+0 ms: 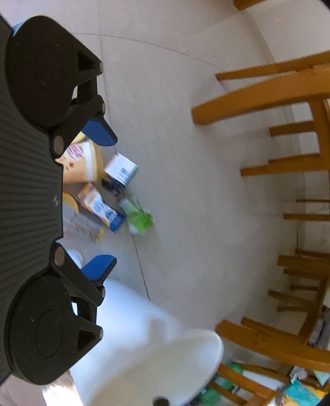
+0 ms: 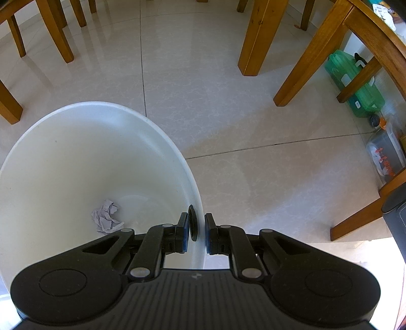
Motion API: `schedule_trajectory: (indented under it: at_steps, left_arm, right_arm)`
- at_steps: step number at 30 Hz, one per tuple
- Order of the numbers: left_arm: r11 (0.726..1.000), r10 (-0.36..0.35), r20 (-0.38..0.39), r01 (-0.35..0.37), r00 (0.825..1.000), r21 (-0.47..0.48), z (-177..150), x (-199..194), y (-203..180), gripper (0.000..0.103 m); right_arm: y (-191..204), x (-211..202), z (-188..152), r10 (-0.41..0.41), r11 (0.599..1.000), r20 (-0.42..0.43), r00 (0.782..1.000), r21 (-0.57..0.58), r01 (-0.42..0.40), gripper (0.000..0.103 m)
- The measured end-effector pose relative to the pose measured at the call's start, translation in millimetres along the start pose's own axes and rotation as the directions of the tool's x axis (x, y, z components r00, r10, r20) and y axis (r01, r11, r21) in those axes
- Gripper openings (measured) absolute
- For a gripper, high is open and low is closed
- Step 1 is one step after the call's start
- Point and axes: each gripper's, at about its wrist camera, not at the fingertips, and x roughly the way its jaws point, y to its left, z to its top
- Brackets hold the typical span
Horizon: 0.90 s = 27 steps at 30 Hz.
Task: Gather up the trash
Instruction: 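Return the left gripper to the pile and grasp the cream milk-tea cup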
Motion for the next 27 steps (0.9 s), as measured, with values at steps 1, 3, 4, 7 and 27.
schedule_trajectory:
  at_steps: [1, 3, 4, 7, 27]
  left_arm:
    - [1.000, 0.014, -0.001, -0.014, 1.000, -0.008, -6, 7, 4, 0.092]
    - [0.999, 0.036, -0.006, -0.036, 0.999, -0.038, -22, 23, 14, 0.092]
    - [0.997, 0.042, -0.013, -0.043, 0.999, -0.057, -28, 30, 19, 0.091]
    - [0.993, 0.061, -0.025, -0.064, 0.998, -0.100, -49, 52, 32, 0.088]
    - [0.971, 0.084, -0.066, -0.097, 0.994, -0.219, -86, 139, 52, 0.066]
  right_arm:
    - [0, 0, 0, -0.002, 1.000, 0.001, 1.000, -0.002, 0.002, 0.015]
    - [1, 0, 0, -0.008, 1.000, 0.002, 1.000, -0.008, 0.008, 0.015]
    - [2, 0, -1, -0.010, 1.000, 0.003, 1.000, -0.010, 0.010, 0.015]
    - [3, 0, -1, -0.014, 1.000, 0.003, 1.000, -0.013, 0.014, 0.015]
    - [5, 0, -1, -0.019, 1.000, 0.001, 1.000, -0.008, 0.019, 0.015]
